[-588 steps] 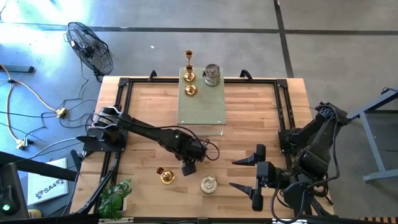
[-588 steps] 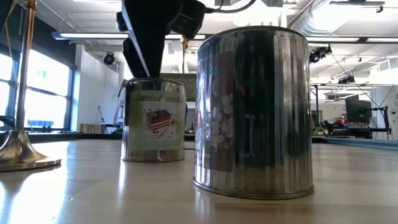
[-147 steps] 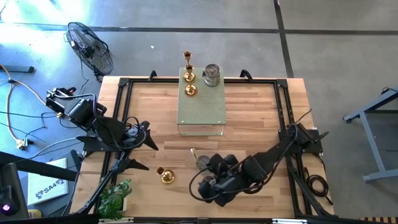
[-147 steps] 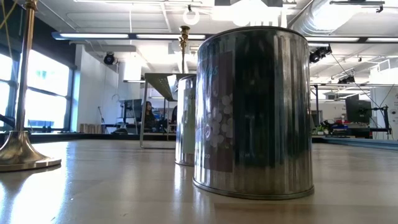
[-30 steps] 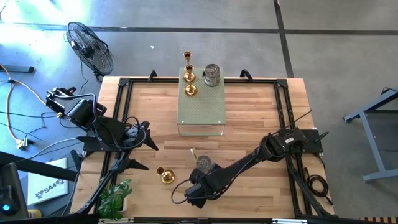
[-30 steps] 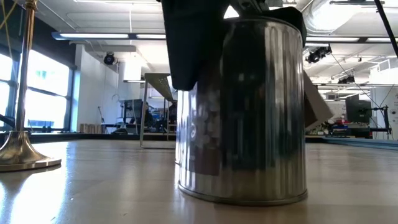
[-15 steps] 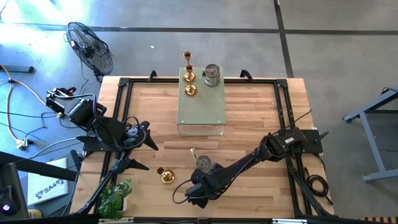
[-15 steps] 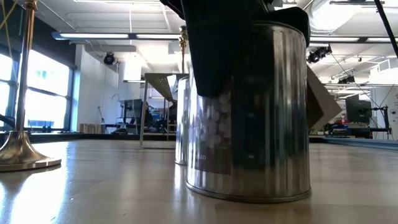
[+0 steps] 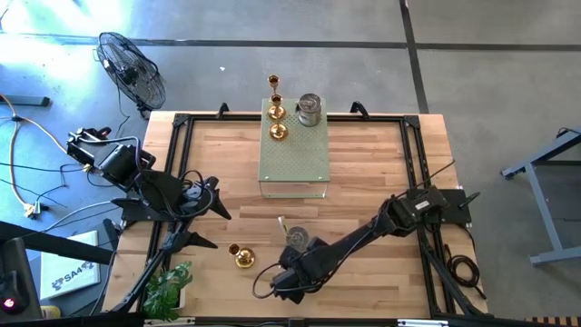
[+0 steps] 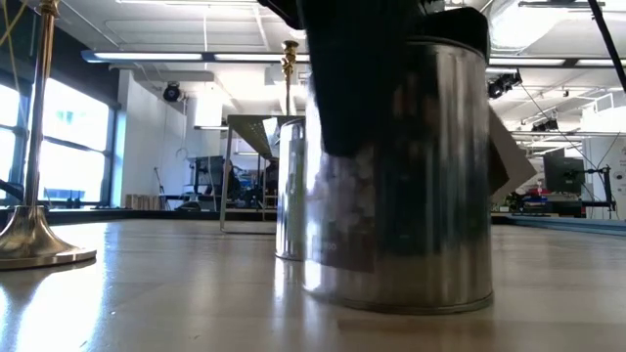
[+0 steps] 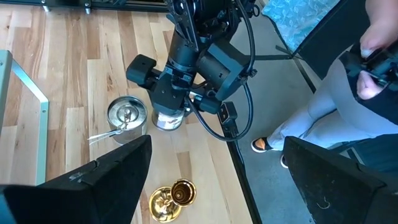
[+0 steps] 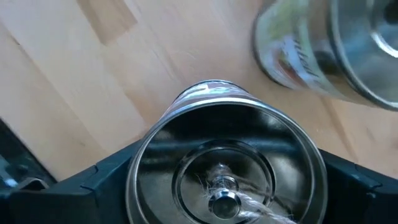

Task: Pick & Place candle stick holders
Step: Put the brown scented candle on the shelf aligned with the other green scented candle

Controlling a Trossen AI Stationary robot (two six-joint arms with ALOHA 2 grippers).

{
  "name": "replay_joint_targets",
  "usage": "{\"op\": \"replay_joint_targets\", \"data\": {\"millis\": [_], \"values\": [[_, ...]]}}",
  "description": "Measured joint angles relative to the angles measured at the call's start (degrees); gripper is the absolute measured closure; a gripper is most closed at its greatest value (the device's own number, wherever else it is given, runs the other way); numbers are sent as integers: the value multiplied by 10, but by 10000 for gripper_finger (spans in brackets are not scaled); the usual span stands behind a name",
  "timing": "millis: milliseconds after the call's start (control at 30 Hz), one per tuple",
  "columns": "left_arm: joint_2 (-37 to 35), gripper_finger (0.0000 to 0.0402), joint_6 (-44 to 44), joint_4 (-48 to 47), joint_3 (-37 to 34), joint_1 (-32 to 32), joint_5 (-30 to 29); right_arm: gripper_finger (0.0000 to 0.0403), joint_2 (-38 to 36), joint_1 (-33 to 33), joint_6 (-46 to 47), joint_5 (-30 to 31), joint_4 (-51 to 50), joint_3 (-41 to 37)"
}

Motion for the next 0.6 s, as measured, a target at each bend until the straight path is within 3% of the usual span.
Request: {"op": "replay_joint_targets", "data": {"millis": [367, 600], "values": [[0, 43, 0, 0, 0, 0, 0, 56, -42, 15, 6, 53, -105, 79], [0, 43, 0, 0, 0, 0, 0, 56, -140, 31, 49, 130, -142, 63]]}}
